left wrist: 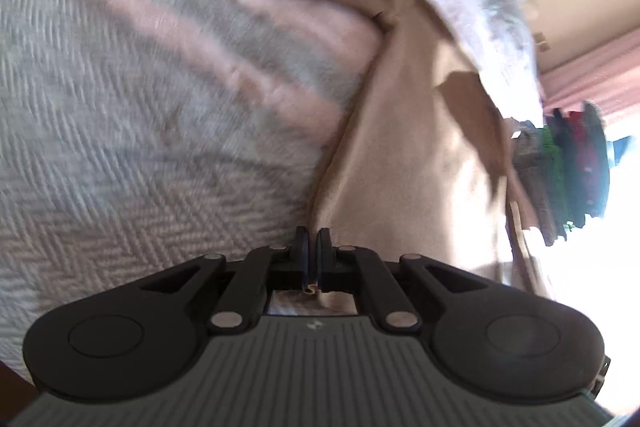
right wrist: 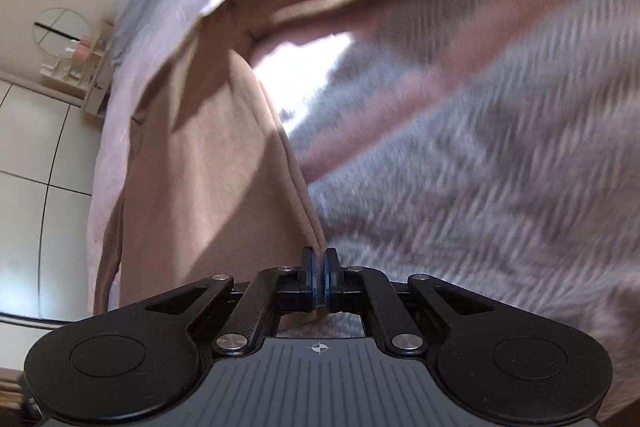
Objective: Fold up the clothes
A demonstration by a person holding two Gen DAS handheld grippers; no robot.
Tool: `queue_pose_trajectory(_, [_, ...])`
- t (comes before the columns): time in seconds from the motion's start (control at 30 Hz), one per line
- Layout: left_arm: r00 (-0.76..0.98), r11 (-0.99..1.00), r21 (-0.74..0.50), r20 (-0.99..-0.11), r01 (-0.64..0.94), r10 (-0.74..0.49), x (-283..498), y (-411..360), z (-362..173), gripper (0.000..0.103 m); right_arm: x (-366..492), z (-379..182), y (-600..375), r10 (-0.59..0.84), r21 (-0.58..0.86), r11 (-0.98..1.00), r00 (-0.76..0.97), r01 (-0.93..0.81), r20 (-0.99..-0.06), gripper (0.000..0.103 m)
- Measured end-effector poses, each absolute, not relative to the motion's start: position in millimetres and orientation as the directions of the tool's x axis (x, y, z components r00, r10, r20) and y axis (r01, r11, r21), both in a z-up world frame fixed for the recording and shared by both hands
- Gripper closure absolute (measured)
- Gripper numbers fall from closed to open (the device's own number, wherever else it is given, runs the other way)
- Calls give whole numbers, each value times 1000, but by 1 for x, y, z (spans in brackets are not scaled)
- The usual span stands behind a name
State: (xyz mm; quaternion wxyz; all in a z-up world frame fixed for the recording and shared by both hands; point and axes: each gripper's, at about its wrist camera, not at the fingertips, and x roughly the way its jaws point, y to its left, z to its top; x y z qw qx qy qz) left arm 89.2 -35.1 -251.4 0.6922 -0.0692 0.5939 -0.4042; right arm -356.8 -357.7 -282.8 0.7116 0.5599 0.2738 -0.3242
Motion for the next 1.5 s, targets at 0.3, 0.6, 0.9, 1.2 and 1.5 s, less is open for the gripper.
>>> queue_pose_trajectory(0.3, [-31, 692, -424, -864, 584, -502, 70, -52, -267, 99, -372, -302, -361, -46, 605, 93, 610, 791, -791, 88])
queue_pose_trajectory(0.6, [44, 727, -484, -818, 486, -574, 91, -31, -243, 91, -498, -286, -445, -550, 685, -283, 472, 671, -689, 38])
queue_pose_trajectory(0.9, [251, 807, -561, -767, 184, -591, 147, -15, -251, 66, -541, -294, -500, -617, 524, -375, 217, 765, -757, 92])
queue_pose_trajectory(1.2, [473, 843, -537, -753, -39, -458, 249, 17, -263, 45, -533, -256, -479, -616, 446, -416, 115, 793, -780, 18])
queue_pose_trajectory(1.5, [553, 808, -588, -659, 46, -511, 323, 11, -265, 103, -422, -269, -448, -534, 430, -351, 199, 832, -821, 18])
